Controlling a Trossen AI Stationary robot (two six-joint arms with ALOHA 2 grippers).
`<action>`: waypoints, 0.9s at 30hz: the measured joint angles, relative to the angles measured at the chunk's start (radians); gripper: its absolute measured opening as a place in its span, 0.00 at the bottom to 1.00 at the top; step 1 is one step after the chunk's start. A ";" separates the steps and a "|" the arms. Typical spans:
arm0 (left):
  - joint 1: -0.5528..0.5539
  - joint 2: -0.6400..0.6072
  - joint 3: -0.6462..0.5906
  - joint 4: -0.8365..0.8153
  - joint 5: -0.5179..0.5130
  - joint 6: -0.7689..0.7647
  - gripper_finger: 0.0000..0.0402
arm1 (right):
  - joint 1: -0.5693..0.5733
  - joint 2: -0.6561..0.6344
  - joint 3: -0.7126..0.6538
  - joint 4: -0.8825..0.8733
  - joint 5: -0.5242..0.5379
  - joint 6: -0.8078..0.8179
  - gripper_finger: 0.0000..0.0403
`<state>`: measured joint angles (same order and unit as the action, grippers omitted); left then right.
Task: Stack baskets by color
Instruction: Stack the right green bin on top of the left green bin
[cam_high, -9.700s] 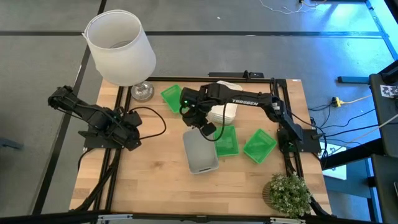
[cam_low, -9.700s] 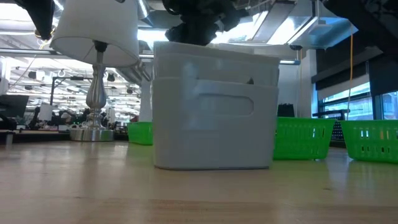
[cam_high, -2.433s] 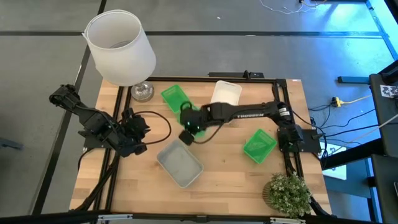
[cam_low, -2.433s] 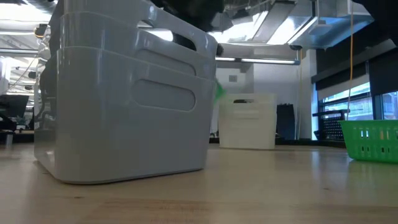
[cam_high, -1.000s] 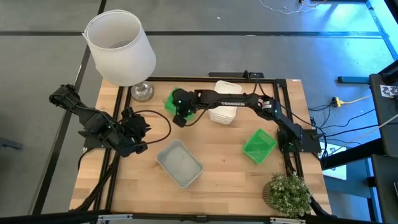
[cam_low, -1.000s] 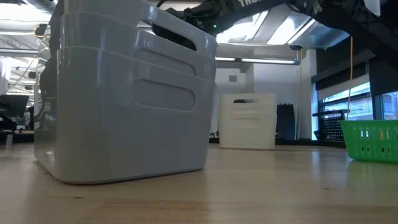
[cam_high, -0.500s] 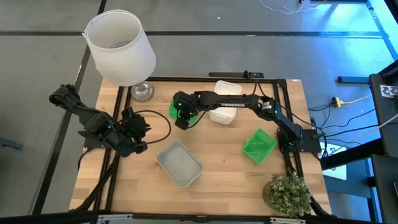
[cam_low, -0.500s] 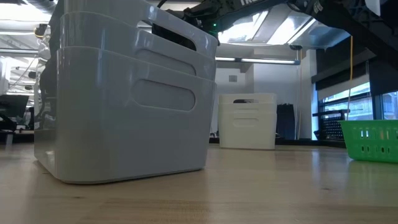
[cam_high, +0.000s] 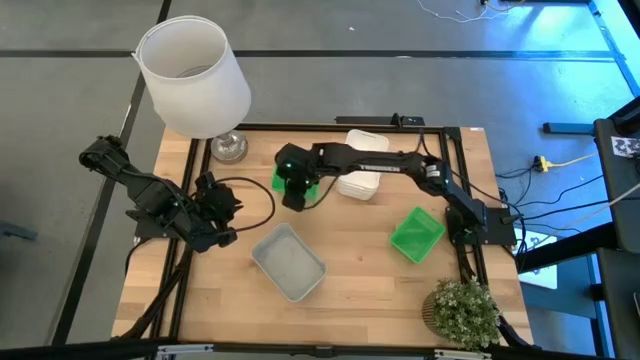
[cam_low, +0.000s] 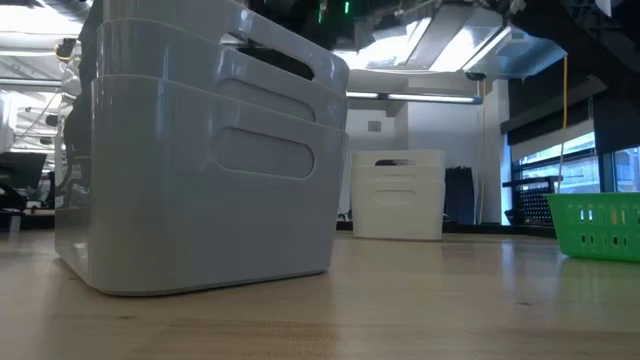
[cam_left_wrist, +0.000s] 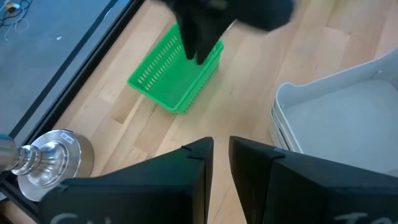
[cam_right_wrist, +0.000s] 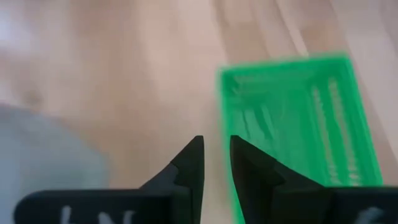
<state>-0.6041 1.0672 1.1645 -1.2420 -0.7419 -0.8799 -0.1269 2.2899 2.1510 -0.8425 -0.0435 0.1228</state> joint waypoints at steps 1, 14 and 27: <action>0.000 0.000 0.000 0.000 0.001 0.000 0.11 | 0.014 -0.011 0.024 -0.028 -0.001 -0.009 0.19; -0.043 0.000 0.000 0.001 -0.001 0.019 0.11 | 0.224 -0.110 0.122 -0.465 0.230 -0.072 0.19; -0.113 -0.001 0.000 0.010 -0.088 0.019 0.11 | 0.407 -0.333 0.010 -0.707 0.408 0.210 0.19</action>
<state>-0.7175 1.0664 1.1645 -1.2322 -0.8298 -0.8612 0.2802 1.9567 2.1608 -1.5498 0.3649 0.3332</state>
